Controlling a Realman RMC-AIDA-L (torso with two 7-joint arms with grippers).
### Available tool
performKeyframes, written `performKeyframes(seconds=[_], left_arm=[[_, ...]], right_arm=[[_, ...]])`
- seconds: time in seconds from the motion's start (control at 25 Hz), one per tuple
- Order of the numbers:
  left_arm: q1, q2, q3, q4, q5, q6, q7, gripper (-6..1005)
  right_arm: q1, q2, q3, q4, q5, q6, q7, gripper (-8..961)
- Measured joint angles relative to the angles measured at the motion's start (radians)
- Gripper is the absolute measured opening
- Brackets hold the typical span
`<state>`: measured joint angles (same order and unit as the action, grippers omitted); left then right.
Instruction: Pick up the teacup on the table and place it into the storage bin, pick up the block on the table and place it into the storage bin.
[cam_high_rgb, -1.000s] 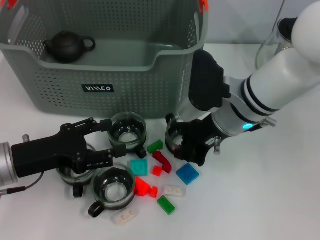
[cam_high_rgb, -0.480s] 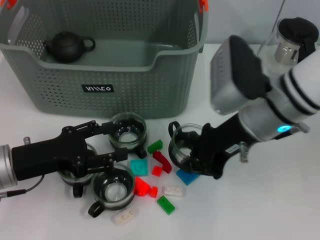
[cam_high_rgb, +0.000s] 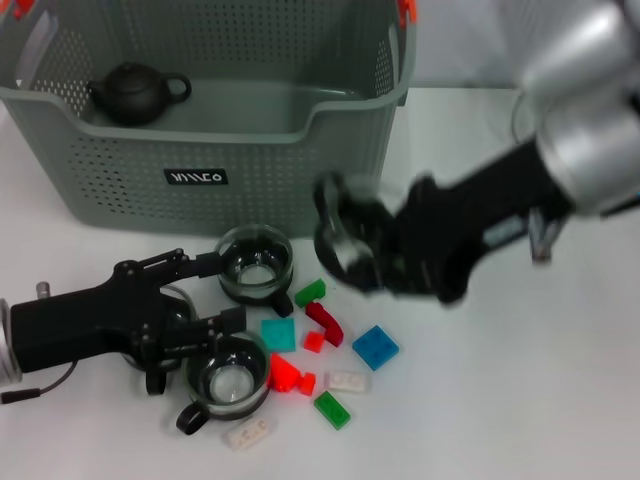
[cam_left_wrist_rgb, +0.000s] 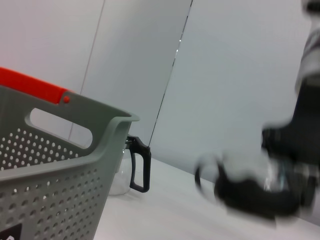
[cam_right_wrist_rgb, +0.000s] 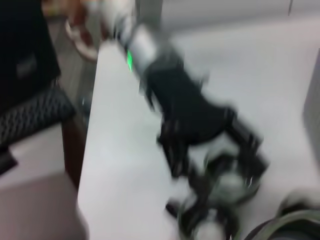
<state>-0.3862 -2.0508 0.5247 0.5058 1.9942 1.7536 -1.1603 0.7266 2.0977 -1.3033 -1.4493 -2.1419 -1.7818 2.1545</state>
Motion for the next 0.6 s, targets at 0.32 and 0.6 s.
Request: performKeyframes(seconds=[0.32,0.6], left_arm=[[0.003,0.009,0.0,0.004,0.0,0.035,0.008,842],[-0.001,0.011,0.0,0.004,0.0,0.039,0.009,842]], right_arm=[[0.171,-0.005,0.211,0.057,0.0,0.185,0.006,67],[0.338,-0.03,0.221,0.398,-0.115,0.494,-0.044,66]])
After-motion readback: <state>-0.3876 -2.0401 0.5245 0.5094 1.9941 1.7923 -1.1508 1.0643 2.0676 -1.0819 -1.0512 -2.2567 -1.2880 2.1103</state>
